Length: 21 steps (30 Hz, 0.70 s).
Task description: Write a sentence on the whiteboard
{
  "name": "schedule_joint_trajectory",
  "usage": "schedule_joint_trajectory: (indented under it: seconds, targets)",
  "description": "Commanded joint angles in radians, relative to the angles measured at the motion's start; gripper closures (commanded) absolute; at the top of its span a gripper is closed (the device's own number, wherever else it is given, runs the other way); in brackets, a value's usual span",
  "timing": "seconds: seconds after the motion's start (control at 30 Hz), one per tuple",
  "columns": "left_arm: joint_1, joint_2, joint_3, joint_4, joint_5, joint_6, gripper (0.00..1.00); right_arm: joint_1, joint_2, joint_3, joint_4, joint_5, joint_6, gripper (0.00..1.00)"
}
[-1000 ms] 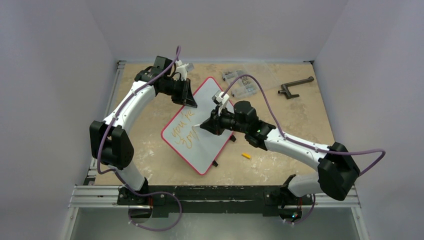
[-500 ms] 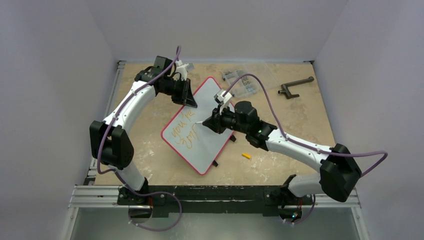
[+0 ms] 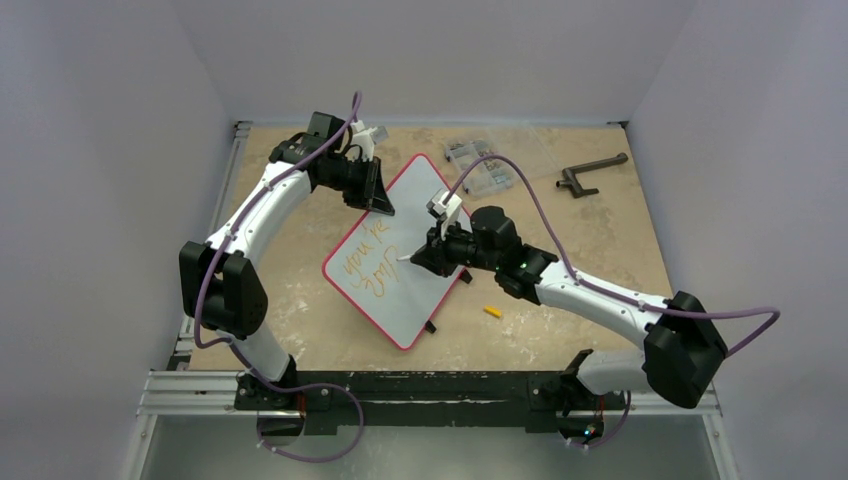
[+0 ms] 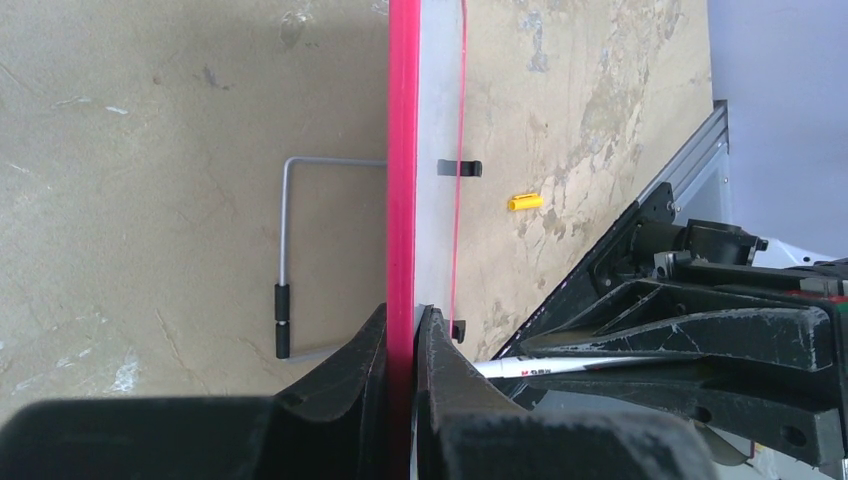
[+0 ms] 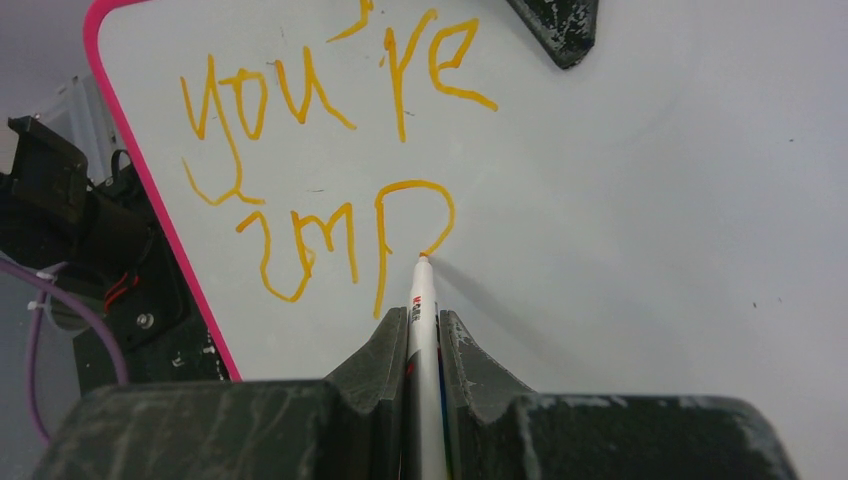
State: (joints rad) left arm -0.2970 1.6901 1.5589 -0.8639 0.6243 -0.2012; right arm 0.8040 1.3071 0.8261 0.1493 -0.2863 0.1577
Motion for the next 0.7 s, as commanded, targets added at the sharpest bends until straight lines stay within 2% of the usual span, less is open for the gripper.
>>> schedule_joint_trajectory:
  seconds: [0.0,0.33,0.5,0.67]
  targets:
    - [0.004,-0.023,-0.001,-0.019,-0.171,0.039,1.00,0.001,-0.019,0.002,0.002,-0.089,-0.031,1.00]
    - [0.004,-0.024,0.000,-0.019,-0.170,0.039,1.00,0.001,0.006,0.052,0.034,-0.140,-0.018,1.00]
    - [0.004,-0.025,-0.001,-0.020,-0.170,0.039,1.00,0.002,-0.030,0.059,0.092,-0.093,0.024,1.00]
    - [0.004,-0.029,-0.002,-0.020,-0.169,0.040,1.00,-0.008,-0.029,0.070,0.097,0.016,0.045,1.00]
